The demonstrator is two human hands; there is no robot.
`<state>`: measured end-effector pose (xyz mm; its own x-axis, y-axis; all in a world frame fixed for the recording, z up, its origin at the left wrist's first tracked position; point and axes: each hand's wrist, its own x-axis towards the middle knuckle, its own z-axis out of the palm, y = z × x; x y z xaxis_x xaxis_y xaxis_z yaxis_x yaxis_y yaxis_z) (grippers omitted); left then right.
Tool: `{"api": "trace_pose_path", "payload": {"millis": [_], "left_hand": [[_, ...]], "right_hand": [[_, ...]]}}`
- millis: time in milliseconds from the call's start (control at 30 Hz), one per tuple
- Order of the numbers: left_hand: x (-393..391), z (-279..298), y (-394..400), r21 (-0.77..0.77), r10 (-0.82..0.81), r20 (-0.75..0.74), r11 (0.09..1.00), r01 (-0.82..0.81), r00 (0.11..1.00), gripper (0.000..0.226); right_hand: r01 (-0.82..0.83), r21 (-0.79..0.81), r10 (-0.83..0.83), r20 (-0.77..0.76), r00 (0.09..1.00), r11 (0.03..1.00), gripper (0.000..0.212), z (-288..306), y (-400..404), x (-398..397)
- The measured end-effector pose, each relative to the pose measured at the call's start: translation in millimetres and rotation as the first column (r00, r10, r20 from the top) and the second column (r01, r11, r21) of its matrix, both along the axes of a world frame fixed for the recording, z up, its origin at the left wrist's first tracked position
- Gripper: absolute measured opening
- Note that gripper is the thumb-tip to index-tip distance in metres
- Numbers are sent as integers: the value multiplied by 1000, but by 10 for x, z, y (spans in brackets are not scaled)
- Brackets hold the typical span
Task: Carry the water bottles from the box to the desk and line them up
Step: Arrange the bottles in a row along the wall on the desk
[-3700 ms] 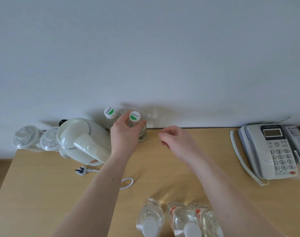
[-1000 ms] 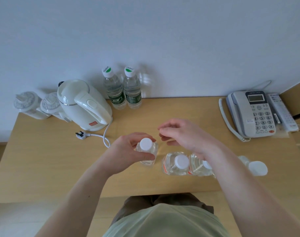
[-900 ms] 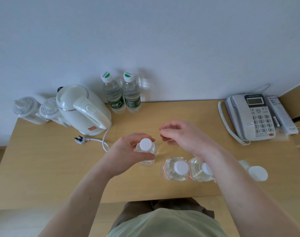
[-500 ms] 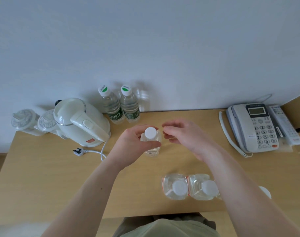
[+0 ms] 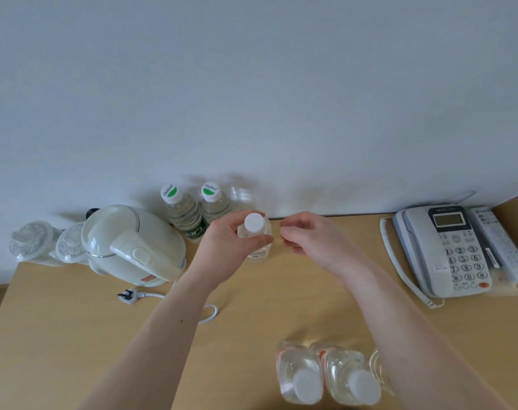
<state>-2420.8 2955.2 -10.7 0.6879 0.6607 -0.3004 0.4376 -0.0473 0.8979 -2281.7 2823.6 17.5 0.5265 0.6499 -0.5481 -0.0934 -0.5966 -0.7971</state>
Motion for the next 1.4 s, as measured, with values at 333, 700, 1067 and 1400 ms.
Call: {"api": "trace_pose_path", "payload": {"millis": [333,700,1067,1400], "left_hand": [[344,-17,123,32,43,9,999,-43,999,31],[508,-20,267,120,98,-44,989,-92,994,33],[538,-25,213,181,112,-80,979,-96,990,34],[489,0,30,394,81,-52,917,-54,995,60]], "right_hand": [[26,15,-25,-16,1000,1000,18,-108,211,149],[44,17,-43,-20,999,999,23,-166,361,218],[44,2,-44,-25,999,999,21,-165,386,193],[60,15,-60,-7,998,998,21,-79,255,153]]}}
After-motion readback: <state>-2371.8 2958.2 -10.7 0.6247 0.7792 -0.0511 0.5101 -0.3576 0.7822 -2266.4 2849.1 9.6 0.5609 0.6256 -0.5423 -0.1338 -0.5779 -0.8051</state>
